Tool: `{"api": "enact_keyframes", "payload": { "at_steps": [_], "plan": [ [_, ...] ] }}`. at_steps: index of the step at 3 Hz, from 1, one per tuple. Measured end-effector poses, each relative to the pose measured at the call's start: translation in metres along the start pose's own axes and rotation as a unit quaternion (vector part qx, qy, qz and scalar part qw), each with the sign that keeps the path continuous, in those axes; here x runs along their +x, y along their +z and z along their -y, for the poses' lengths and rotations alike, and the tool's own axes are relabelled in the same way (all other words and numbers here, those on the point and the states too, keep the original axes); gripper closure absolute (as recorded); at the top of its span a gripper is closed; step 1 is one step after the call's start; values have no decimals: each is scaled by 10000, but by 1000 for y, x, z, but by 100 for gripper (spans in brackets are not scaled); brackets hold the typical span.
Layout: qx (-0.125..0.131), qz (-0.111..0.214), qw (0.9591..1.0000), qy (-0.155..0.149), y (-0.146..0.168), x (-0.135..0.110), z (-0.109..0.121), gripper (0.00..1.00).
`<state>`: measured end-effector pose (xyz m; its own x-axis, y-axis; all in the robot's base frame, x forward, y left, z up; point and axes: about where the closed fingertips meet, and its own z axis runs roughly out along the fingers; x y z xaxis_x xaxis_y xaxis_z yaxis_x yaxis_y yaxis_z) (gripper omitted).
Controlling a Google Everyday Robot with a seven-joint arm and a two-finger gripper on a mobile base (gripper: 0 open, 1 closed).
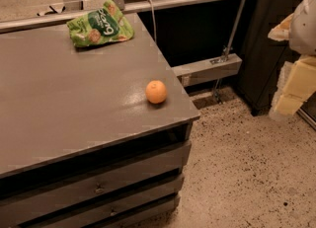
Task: Move green rice chip bag near orange
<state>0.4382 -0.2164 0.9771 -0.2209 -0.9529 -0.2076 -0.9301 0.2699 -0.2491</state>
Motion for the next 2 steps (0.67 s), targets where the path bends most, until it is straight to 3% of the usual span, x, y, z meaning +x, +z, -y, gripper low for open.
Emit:
{"api": "enact_keyframes", "payload": {
  "at_steps": [1,2],
  "plan": [
    [1,1,10000,-1,0,0,0,0],
    [79,369,9991,-207,11,-18,20,0]
  ]
}}
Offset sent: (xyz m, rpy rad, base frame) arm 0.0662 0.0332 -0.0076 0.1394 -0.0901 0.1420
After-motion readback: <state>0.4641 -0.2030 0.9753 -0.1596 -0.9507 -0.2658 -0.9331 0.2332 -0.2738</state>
